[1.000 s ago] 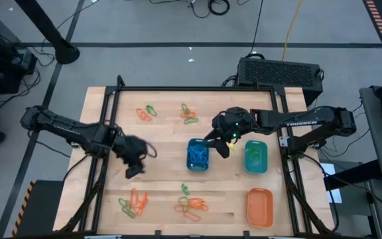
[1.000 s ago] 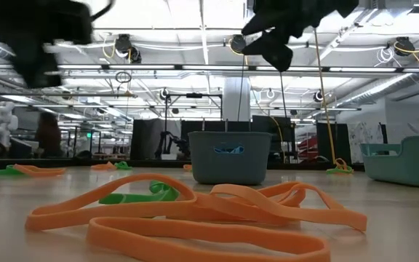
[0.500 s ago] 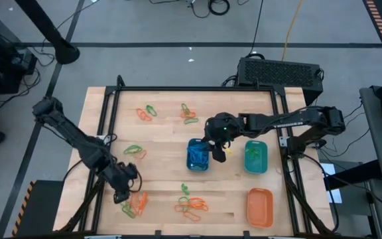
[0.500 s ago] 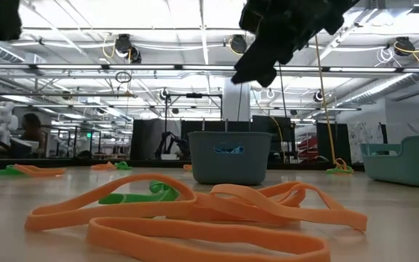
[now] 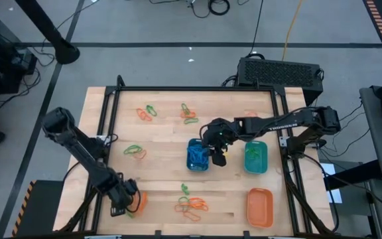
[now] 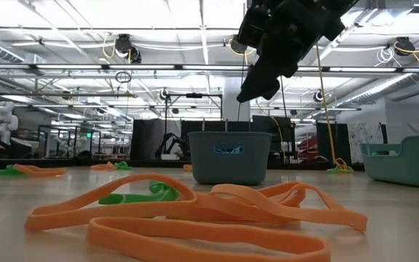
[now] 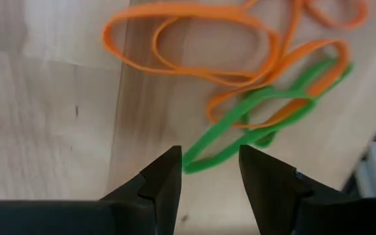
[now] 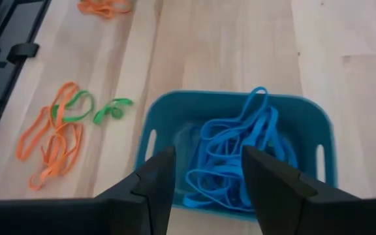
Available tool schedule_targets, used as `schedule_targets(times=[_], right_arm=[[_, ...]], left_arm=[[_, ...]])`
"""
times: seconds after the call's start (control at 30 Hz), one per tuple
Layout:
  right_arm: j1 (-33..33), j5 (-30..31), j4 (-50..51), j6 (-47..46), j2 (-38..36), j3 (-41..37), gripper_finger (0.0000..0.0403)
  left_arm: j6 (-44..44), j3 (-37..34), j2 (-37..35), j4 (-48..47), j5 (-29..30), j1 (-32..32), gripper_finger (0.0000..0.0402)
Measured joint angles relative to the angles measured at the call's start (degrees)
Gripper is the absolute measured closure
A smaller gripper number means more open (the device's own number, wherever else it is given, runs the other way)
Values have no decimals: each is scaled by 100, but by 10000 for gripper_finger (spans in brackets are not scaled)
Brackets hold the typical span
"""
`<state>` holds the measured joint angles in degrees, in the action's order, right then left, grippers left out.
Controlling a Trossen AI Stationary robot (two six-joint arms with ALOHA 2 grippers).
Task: Sort rubber bands into baskets
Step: Put the green rubberband into the light blue bin
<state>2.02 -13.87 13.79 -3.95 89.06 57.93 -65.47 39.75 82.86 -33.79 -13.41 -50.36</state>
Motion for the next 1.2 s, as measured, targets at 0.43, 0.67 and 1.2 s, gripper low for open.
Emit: schedule_targets(times=[0.43,0.67,1.2], right_arm=[[-74,33,-449,14,-2,0,236],[-72,31,-892,12,-2,0,236],[114,28,-2124,-624,-2,264,236]], left_arm=[[24,9,251,-59,138,-154,314],[53,4,188,-3,-151,-154,393],[306,4,-2449,-598,2693,825,400]])
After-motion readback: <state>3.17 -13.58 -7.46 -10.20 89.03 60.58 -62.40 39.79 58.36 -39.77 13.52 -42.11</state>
